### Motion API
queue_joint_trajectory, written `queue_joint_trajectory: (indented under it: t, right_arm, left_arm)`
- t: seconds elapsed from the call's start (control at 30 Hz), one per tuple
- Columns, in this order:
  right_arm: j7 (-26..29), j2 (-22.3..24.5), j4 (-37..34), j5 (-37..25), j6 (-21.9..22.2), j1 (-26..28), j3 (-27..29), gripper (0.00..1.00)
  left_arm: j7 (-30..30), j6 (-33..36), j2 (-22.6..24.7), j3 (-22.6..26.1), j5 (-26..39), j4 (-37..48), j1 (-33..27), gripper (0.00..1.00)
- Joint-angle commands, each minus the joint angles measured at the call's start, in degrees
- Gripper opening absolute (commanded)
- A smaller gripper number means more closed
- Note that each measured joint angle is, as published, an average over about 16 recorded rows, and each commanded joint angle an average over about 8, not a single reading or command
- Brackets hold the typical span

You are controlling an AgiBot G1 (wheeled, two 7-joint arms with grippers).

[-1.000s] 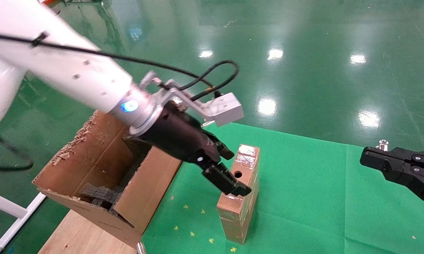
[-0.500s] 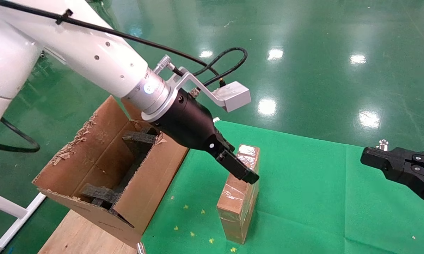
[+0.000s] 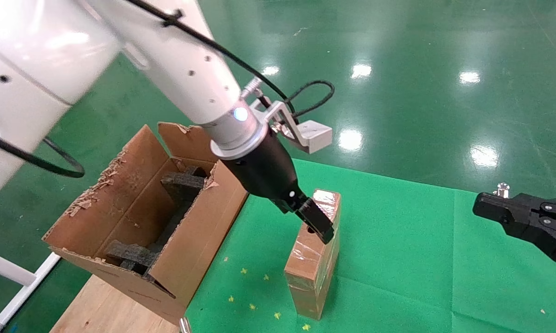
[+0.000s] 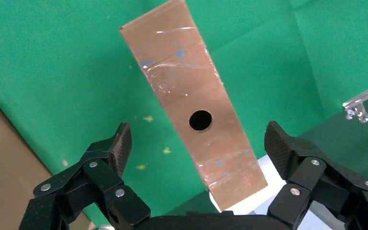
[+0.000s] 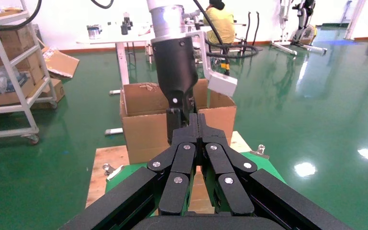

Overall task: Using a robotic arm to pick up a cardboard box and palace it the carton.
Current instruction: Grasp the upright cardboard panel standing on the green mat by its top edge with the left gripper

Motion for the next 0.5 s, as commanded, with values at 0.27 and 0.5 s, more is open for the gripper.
queue_joint_trajectory:
  t: [0.27,0.5]
  right_arm:
    - [0.0,0.0,0.0,0.0,0.0,0.0,0.0,1.00]
    - [0.0,0.0,0.0,0.0,0.0,0.0,0.0,1.00]
  left_arm:
    - [-2.9,-0.7,5.0,4.8,-1.6,5.7,-0.5,1.00]
    - [-3.4,-1.6,7.1,6.8,-1.4,7.7,0.1,0.87]
